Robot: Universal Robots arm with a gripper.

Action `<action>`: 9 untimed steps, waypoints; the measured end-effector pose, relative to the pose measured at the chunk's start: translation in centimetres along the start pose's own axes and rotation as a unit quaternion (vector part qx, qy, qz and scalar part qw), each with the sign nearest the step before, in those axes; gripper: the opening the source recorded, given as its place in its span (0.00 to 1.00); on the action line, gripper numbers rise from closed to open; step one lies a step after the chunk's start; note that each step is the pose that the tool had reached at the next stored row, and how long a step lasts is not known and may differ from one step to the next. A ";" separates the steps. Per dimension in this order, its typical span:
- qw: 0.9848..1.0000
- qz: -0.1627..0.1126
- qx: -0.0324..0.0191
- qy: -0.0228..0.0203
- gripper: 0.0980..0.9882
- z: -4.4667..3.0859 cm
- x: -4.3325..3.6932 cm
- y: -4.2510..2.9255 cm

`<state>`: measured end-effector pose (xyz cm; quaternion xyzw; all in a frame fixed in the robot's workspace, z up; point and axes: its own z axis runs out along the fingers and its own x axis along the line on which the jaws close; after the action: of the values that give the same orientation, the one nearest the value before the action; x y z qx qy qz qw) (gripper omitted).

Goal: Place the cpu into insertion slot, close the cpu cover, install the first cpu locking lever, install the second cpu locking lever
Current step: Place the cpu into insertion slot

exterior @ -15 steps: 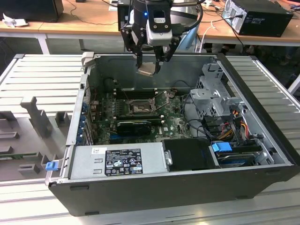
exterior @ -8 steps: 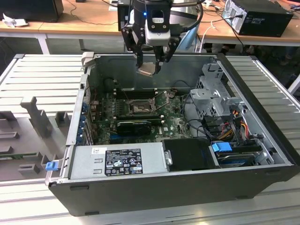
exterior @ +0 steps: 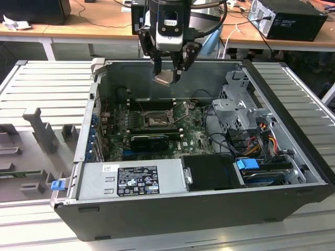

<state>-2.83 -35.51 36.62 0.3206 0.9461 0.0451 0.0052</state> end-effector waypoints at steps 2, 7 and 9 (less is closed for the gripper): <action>1.000 0.015 0.000 -0.002 0.48 0.01 0.00 0.00; 0.999 0.053 -0.001 -0.005 0.48 0.02 0.00 0.00; 0.998 0.064 -0.001 -0.006 0.48 0.03 0.00 0.00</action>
<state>-2.83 -35.51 36.60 0.3810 0.9235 0.0444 0.0082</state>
